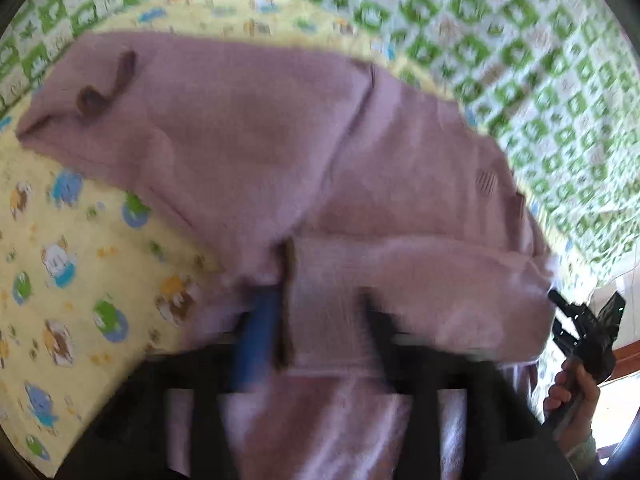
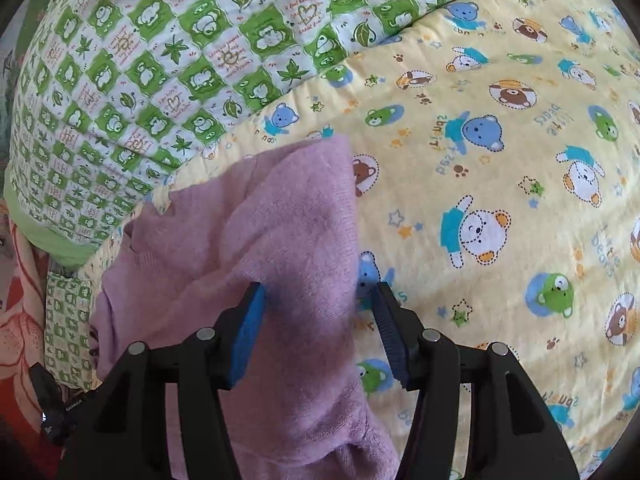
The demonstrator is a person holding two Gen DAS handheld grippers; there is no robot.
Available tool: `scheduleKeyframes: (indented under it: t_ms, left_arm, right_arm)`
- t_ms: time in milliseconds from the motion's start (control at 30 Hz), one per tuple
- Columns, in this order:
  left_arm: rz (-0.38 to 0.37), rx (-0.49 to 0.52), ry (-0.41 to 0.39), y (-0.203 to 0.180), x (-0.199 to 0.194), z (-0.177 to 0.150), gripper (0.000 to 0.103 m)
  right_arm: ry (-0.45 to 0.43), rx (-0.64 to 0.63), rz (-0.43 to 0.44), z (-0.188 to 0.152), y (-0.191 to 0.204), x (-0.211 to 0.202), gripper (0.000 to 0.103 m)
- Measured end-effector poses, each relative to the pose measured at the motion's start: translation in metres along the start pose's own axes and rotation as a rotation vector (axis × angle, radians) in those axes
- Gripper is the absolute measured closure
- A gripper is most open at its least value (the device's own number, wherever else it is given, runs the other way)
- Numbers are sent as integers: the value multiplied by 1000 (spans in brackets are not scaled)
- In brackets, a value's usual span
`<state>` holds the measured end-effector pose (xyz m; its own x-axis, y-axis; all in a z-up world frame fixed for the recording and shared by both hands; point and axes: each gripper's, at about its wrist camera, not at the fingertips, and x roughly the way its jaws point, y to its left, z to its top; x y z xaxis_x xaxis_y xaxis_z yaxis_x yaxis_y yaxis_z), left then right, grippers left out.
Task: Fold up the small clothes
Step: 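Grasp the other sleeve cuff with the left gripper and fold it across the body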
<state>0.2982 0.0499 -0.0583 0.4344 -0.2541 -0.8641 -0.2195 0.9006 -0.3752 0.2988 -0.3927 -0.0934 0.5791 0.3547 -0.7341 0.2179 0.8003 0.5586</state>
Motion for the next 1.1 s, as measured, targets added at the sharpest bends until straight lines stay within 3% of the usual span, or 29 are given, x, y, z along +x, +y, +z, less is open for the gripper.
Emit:
scheduleKeyframes:
  t_ms: [100,167,233,267,300,400,467,533,633,867,900,933,967,1100]
  left_arm:
    - [28,-5,27,-8,13,-4,26]
    - [103,30,46,-16,26,-4,37]
    - [126,71,29,-22,32,-3,73]
    - [104,84,23,-25,32,-1,88]
    - [68,80,27,-26,29,2,97]
    - [0,59,-78,-28,-10,9,99]
    - [45,84,-142,-22,-26,11,99]
    - [114,91,-123,-9,-16,13,99]
    - [85,9,-92,16,-9,13,99]
    - [103,59,-86,0,-3,5,99]
    - [103,59,-84,2,-2,5,99]
    - [96,57,-81,3,-3,3,99]
    - [88,56,-80,3,-1,6,99]
    - [60,141,-68,-23,8,7,99]
  right_arm:
    - [3,-6,4,-3,2,-1,46]
    - [7,-15,7,-4,6,2,46]
    - [9,-23,4,-4,8,3,46]
    - [9,-23,4,-4,8,3,46]
    - [8,-20,5,-4,7,3,46]
    - [-5,-11,3,-1,5,-3,46]
    - [-26,-16,2,2,4,-9,46]
    - [-39,-23,-7,4,2,-11,46]
    - [-25,-18,-10,5,0,-7,46]
    - [-12,-78,4,3,15,9,46]
    - [-8,-112,-3,4,19,14,49]
    - [5,-144,-20,4,24,18,60]
    - [24,-172,-40,7,27,20,94]
    - [-62,-154,-83,25,15,-13,94]
